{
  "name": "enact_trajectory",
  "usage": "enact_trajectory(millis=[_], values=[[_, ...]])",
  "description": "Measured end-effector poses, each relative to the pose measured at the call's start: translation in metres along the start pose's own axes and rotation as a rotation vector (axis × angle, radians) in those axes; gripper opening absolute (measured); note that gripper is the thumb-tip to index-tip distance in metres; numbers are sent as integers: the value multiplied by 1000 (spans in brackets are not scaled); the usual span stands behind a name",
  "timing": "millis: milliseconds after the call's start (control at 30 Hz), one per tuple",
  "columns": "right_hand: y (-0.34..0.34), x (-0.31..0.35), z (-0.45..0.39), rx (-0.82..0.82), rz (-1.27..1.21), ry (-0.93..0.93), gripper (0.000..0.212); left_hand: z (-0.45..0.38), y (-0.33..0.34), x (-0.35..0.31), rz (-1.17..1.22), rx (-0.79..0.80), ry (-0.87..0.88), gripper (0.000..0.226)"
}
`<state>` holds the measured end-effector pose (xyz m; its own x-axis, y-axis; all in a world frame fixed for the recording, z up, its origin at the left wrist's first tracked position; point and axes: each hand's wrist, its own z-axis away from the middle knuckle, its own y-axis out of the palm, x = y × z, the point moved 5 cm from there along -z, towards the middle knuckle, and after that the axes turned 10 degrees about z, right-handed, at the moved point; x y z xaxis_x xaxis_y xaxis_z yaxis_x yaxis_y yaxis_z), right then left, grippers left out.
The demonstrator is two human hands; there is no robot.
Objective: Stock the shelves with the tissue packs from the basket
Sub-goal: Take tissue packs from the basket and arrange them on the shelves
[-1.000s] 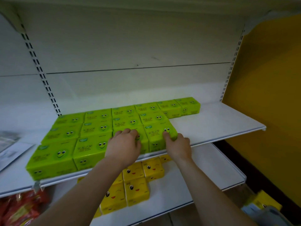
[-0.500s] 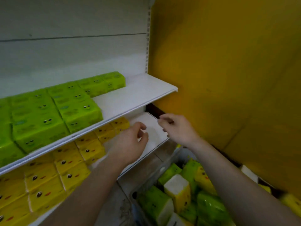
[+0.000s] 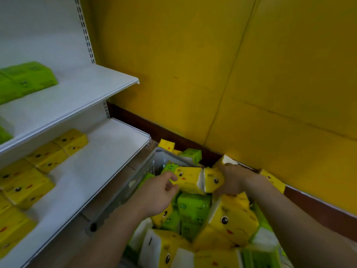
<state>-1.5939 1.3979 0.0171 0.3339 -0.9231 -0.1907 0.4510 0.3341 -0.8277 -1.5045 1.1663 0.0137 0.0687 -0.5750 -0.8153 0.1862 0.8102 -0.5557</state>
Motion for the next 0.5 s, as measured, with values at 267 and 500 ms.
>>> enact_trajectory(millis=[267,500], values=[[-11,9,20,-308,77,-14,68,12,7,-3,17,32,-57,24],[-58,64,89,-929,-101,-388,68,16,-5,-17,949,-20,-351,55]])
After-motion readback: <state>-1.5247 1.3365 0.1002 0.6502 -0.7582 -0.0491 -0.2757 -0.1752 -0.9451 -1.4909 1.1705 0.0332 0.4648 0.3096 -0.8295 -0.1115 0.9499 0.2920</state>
